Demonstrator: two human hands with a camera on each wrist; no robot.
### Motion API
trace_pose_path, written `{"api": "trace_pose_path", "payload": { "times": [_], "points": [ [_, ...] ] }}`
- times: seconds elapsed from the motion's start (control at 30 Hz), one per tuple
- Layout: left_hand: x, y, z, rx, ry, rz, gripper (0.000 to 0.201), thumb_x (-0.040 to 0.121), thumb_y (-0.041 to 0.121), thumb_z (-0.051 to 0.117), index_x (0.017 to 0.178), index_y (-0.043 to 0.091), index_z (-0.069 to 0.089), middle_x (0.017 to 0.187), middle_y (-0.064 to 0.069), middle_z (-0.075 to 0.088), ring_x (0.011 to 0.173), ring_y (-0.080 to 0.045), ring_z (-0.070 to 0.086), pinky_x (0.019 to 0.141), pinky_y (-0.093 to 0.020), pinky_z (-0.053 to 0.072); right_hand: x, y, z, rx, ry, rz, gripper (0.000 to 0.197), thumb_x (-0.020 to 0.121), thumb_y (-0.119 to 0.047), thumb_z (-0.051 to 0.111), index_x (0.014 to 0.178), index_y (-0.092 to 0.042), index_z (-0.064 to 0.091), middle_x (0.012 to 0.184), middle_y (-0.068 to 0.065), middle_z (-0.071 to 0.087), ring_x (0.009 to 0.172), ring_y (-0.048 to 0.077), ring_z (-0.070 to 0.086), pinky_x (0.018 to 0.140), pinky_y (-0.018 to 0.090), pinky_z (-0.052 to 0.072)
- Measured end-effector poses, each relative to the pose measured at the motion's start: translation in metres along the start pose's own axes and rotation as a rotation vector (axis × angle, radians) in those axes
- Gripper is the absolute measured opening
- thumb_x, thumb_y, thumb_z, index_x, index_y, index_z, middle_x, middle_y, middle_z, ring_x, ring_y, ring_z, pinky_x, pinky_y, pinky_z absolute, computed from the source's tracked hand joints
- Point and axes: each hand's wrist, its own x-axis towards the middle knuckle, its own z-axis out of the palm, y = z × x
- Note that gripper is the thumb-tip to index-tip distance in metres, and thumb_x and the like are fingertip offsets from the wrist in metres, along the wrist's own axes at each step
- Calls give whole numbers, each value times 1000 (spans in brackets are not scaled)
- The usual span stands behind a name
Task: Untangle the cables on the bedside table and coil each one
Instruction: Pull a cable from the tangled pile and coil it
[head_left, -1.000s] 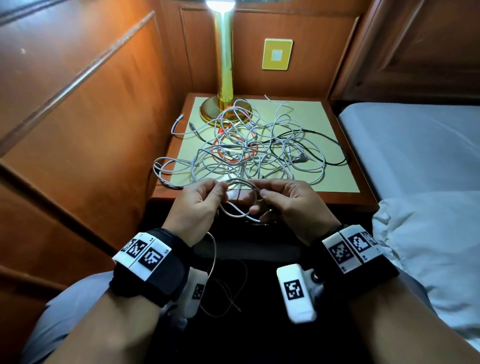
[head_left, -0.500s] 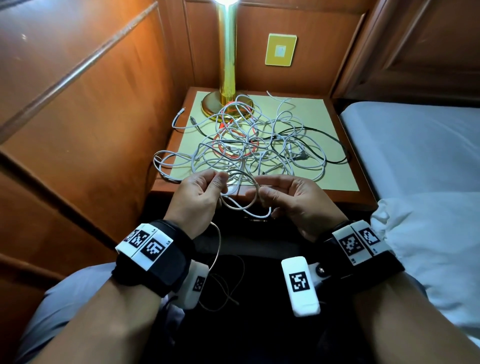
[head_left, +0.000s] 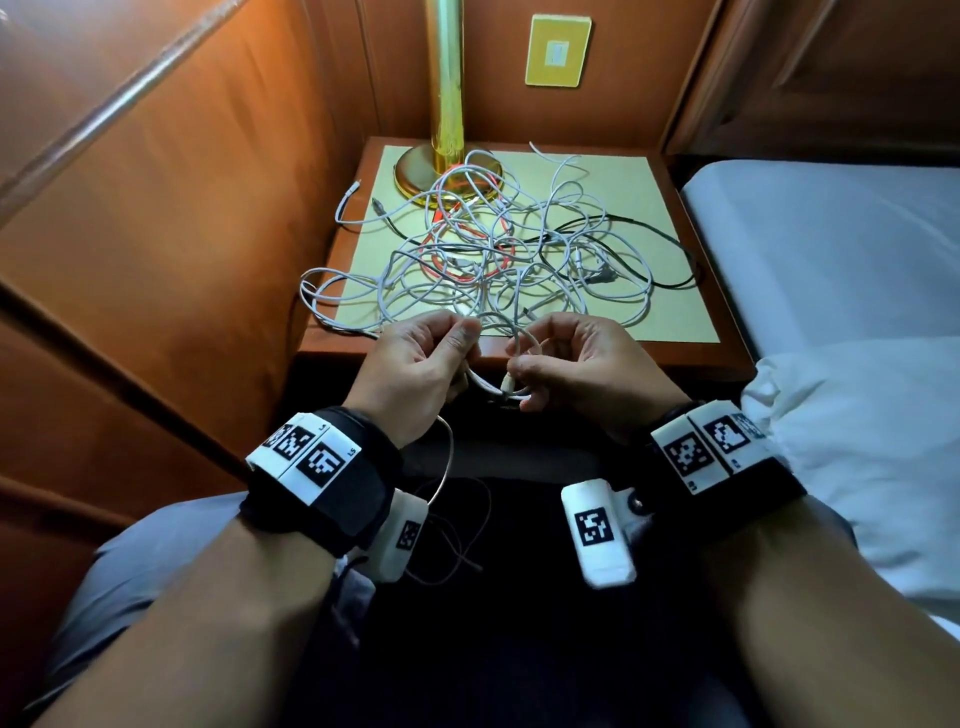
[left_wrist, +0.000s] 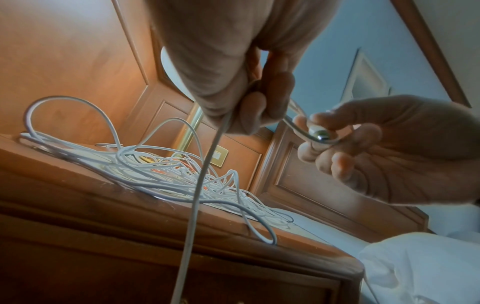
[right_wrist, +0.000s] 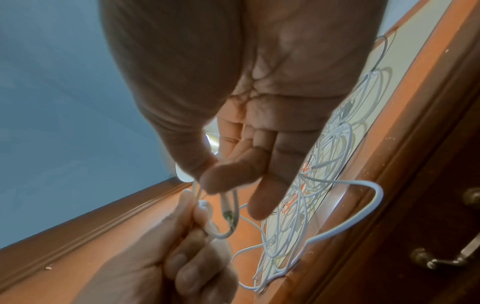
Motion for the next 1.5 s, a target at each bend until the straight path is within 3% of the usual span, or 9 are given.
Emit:
{"api": "trace_pose_path", "payload": {
  "times": [0.17, 0.33, 0.43, 0.6, 0.7, 1.07, 1.27, 1.4, 1.5],
  "points": [
    [-3, -3, 5, 110, -48, 4, 37, 95, 42, 57, 72, 12, 57, 58, -13, 40, 52, -26, 34, 45, -45, 27, 0, 1, 4, -140, 47, -7, 8, 93, 1, 59, 97, -1, 66, 80, 23, 68, 68, 23, 65, 70, 45, 62],
    [-2, -8, 2, 247, -52, -3, 42, 89, 58, 55, 80, 17, 60, 57, 0, 45, 51, -22, 41, 52, -41, 36, 1, 1, 6, -237, 130, -22, 5, 95, -9, 59, 95, -6, 64, 69, 6, 69, 48, 14, 60, 57, 34, 55],
    [-1, -11, 3, 275, -76, -45, 37, 89, 52, 55, 85, 17, 61, 58, 7, 48, 51, -18, 42, 58, -41, 38, 2, 3, 5, -244, 168, -18, 5, 95, -9, 58, 94, -6, 62, 68, 7, 67, 48, 14, 59, 54, 27, 51],
    [-2, -6, 7, 235, -89, -34, 25, 97, 35, 58, 84, 15, 66, 72, -16, 67, 52, -24, 50, 48, -33, 43, 3, 8, 5, -330, 184, -37, 6, 95, -9, 56, 92, -11, 60, 65, 1, 68, 53, 16, 66, 62, 32, 56],
    [-3, -4, 9, 214, -82, -51, 20, 102, 18, 56, 89, 10, 69, 66, -3, 65, 48, -21, 49, 41, -25, 40, 3, 10, 7, -387, 170, -23, 9, 92, -7, 53, 94, -12, 59, 68, 1, 72, 57, 15, 71, 63, 26, 56],
    [-4, 4, 6, 251, 7, -30, 17, 99, 22, 60, 94, 15, 75, 67, -2, 71, 44, -18, 55, 41, -26, 47, 5, 7, 7, -373, 259, -43, 4, 96, -17, 62, 93, -15, 61, 72, 4, 68, 53, 15, 69, 60, 30, 58],
    [1, -4, 0, 210, 115, 72, 13, 91, 32, 67, 95, 19, 71, 77, -2, 75, 79, -23, 72, 87, -51, 55, 4, 8, -3, -264, 150, 38, 10, 92, -19, 71, 91, -9, 67, 74, 10, 70, 61, 15, 65, 70, 38, 58],
    [3, -5, 2, 163, 119, 79, 6, 89, 27, 71, 93, 26, 75, 77, -3, 75, 79, -25, 72, 89, -51, 56, 2, 6, -8, -130, 93, 52, 6, 89, -8, 72, 93, -5, 69, 74, 9, 67, 55, 10, 58, 55, 27, 48],
    [2, -2, 4, 131, 94, 93, 11, 86, 24, 71, 89, 34, 77, 82, -7, 76, 80, -27, 73, 80, -37, 57, 1, 4, -7, 60, 64, 75, 12, 87, 5, 68, 99, 4, 67, 88, 19, 68, 54, 14, 53, 48, 22, 44]
  ]
}}
